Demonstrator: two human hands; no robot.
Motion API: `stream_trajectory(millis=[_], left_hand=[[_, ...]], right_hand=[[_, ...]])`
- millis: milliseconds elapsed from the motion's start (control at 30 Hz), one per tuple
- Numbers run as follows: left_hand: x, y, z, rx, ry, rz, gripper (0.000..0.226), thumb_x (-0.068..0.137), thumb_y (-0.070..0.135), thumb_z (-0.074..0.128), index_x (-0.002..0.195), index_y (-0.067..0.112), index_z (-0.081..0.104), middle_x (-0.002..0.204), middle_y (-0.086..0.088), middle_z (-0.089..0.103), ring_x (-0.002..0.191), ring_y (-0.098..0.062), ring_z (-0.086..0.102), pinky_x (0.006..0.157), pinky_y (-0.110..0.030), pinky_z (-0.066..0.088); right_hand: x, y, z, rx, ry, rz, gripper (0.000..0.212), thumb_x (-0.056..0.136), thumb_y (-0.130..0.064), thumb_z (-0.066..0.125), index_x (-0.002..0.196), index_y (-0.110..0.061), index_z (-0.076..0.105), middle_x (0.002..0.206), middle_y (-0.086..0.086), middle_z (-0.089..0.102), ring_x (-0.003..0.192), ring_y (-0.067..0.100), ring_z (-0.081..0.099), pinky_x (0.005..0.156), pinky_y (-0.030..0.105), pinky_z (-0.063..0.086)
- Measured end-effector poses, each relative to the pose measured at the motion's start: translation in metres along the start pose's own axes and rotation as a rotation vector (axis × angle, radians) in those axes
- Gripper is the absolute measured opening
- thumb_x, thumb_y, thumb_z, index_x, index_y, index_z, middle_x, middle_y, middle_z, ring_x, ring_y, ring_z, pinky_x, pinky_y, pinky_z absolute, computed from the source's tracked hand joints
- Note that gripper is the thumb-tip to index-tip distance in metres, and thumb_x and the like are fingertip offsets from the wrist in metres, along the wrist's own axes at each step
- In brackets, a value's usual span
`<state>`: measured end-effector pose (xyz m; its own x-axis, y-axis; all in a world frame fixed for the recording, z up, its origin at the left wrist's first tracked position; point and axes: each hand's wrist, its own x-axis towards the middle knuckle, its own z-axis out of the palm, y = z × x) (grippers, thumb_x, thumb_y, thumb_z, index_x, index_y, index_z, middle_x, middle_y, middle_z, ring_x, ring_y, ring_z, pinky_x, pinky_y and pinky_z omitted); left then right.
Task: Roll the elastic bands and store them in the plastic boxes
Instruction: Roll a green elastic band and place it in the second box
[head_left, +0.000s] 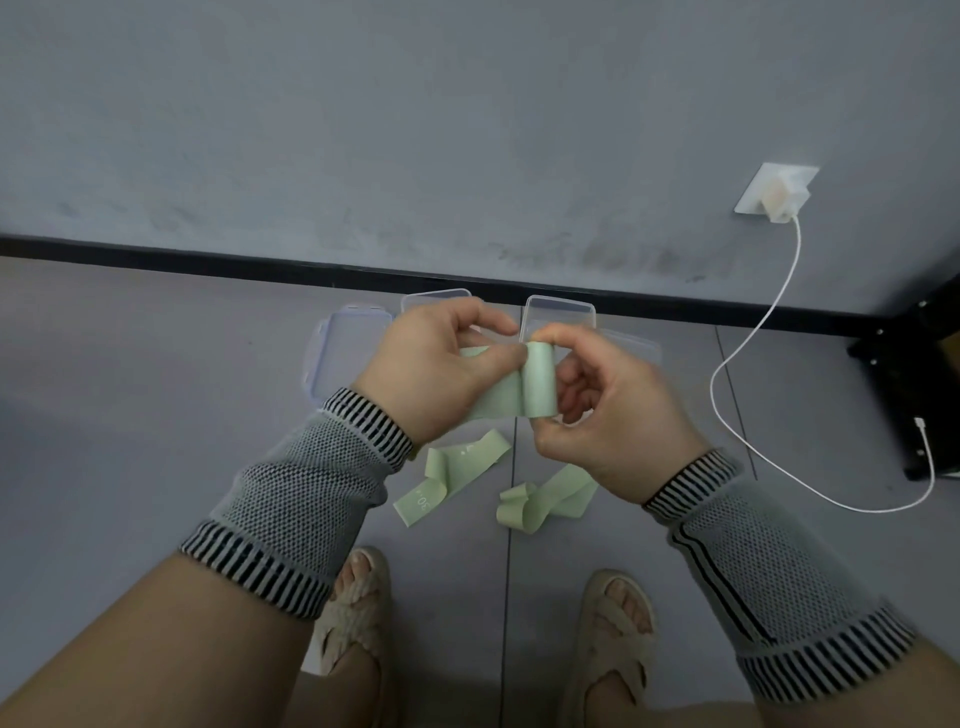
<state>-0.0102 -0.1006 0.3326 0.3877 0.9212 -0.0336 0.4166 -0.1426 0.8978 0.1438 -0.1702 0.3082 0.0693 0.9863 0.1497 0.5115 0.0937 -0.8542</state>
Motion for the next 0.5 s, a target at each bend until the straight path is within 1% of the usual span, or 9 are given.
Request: stream_trajectory(millis=[67, 133, 200, 267, 300, 367, 400, 500], left_hand=[[-0.002, 0.0, 0.004, 0.067, 0.058, 0.008, 0.017, 0.071, 0.035, 0.077, 0.078, 0.03, 0.062, 0.068, 0.011, 0.064, 0.055, 0.004, 0.054, 0.057, -0.014, 0.046], [-0.004, 0.003, 0.006, 0.173, 0.117, 0.044, 0.021, 0.069, 0.039, 0.078, 0.074, 0.031, 0.059, 0.067, 0.014, 0.063, 0.059, 0.005, 0.056, 0.055, -0.01, 0.043], [-0.005, 0.004, 0.007, 0.18, 0.132, 0.046, 0.021, 0.07, 0.039, 0.077, 0.072, 0.031, 0.058, 0.072, 0.012, 0.065, 0.066, 0.002, 0.059, 0.059, -0.014, 0.047], [-0.004, 0.004, 0.005, 0.083, 0.113, 0.008, 0.018, 0.071, 0.033, 0.078, 0.073, 0.028, 0.06, 0.077, 0.007, 0.069, 0.072, -0.008, 0.064, 0.066, -0.025, 0.053], [-0.003, 0.004, 0.004, 0.019, 0.101, -0.017, 0.017, 0.072, 0.029, 0.078, 0.074, 0.026, 0.061, 0.079, 0.004, 0.07, 0.073, -0.012, 0.066, 0.069, -0.028, 0.055], [-0.003, 0.005, 0.002, -0.108, 0.074, -0.071, 0.014, 0.074, 0.021, 0.077, 0.075, 0.02, 0.063, 0.079, -0.002, 0.071, 0.071, -0.015, 0.065, 0.071, -0.031, 0.055], [-0.003, 0.004, 0.0, -0.18, 0.054, -0.097, 0.013, 0.076, 0.017, 0.076, 0.076, 0.018, 0.063, 0.076, -0.003, 0.07, 0.069, -0.015, 0.064, 0.071, -0.031, 0.054], [-0.002, 0.001, -0.004, -0.349, -0.034, -0.134, 0.012, 0.077, 0.013, 0.075, 0.079, 0.014, 0.064, 0.069, -0.003, 0.068, 0.065, -0.016, 0.061, 0.067, -0.03, 0.052]], right_hand=[[0.0, -0.003, 0.002, -0.103, 0.015, -0.037, 0.05, 0.063, -0.014, 0.073, 0.105, -0.036, 0.058, 0.067, -0.007, 0.053, 0.062, 0.01, 0.054, 0.062, 0.03, 0.052], [-0.001, -0.005, 0.004, -0.171, 0.034, -0.058, 0.05, 0.064, -0.012, 0.073, 0.107, -0.033, 0.058, 0.067, -0.009, 0.051, 0.065, 0.009, 0.052, 0.064, 0.027, 0.05], [-0.001, -0.006, 0.006, -0.194, 0.048, -0.068, 0.053, 0.066, -0.011, 0.073, 0.112, -0.032, 0.058, 0.069, -0.011, 0.05, 0.067, 0.009, 0.051, 0.064, 0.022, 0.048], [-0.001, -0.005, 0.007, -0.168, 0.05, -0.076, 0.059, 0.069, -0.011, 0.074, 0.121, -0.034, 0.056, 0.073, -0.01, 0.052, 0.068, 0.009, 0.051, 0.066, 0.022, 0.049], [-0.001, -0.004, 0.008, -0.107, 0.039, -0.065, 0.063, 0.07, -0.012, 0.075, 0.123, -0.038, 0.054, 0.074, -0.008, 0.053, 0.069, 0.01, 0.052, 0.068, 0.024, 0.05], [-0.001, -0.003, 0.005, 0.085, -0.005, -0.011, 0.068, 0.069, -0.016, 0.077, 0.123, -0.048, 0.05, 0.078, -0.004, 0.056, 0.073, 0.014, 0.056, 0.069, 0.027, 0.052], [-0.001, -0.003, 0.003, 0.172, -0.028, 0.013, 0.069, 0.069, -0.017, 0.077, 0.123, -0.049, 0.049, 0.08, -0.002, 0.058, 0.075, 0.018, 0.057, 0.069, 0.027, 0.051], [-0.001, -0.004, -0.002, 0.292, -0.094, 0.019, 0.074, 0.071, -0.004, 0.079, 0.126, -0.043, 0.048, 0.084, 0.004, 0.061, 0.076, 0.017, 0.059, 0.07, 0.026, 0.051]])
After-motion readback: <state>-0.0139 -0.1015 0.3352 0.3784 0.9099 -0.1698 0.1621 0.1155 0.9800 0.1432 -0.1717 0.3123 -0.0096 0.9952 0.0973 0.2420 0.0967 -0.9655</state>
